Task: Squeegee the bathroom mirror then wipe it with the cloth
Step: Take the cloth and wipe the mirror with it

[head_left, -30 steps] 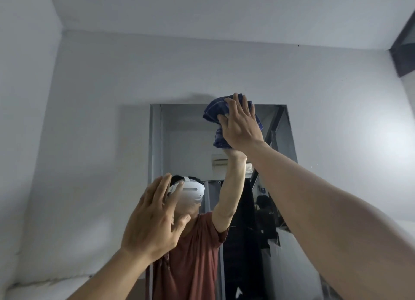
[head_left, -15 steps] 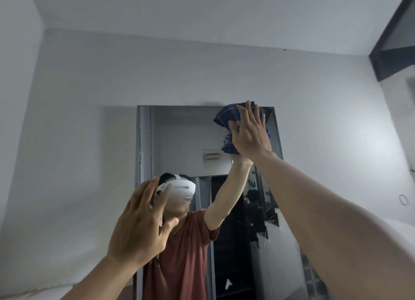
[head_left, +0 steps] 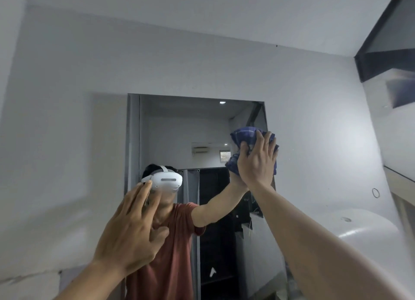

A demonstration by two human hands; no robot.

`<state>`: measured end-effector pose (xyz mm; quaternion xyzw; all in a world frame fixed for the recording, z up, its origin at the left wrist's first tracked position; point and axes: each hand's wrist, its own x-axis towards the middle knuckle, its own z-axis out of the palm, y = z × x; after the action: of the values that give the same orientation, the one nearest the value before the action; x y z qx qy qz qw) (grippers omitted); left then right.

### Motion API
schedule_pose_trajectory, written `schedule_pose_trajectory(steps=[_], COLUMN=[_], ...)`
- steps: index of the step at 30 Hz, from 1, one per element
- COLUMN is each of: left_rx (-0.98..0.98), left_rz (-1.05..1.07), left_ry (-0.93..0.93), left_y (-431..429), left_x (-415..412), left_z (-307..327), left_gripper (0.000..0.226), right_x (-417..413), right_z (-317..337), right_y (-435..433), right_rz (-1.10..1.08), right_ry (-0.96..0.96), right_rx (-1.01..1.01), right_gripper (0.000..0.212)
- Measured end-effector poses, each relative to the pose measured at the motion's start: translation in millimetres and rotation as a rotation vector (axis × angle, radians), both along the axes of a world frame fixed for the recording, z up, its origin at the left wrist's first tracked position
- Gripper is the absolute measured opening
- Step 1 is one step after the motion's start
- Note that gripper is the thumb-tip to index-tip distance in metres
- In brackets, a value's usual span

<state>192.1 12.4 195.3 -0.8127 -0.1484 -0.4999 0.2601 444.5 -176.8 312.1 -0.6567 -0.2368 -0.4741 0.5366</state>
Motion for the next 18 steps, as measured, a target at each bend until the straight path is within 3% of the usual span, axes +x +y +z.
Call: schedule_pose_trajectory(steps=[9, 15, 18], left_rx=[0.003, 0.010, -0.015], left_rz=[-0.093, -0.064, -0.058], left_ry=[-0.023, 0.100, 0.102], left_y=[-9, 15, 12], left_x=[-7, -9, -10], left_z=[-21, -61, -62], left_gripper=[0.085, 0.108, 0.109], right_x=[-40, -70, -90], right_z=[-5, 11, 19], right_y=[36, 60, 75], right_rz=[0.012, 0.034, 0.057], right_ry=[-0.043, -0.149, -0.222], right_rx=[-0.096, -0.113, -0.145], right_gripper=[0.055, 0.055, 0.056])
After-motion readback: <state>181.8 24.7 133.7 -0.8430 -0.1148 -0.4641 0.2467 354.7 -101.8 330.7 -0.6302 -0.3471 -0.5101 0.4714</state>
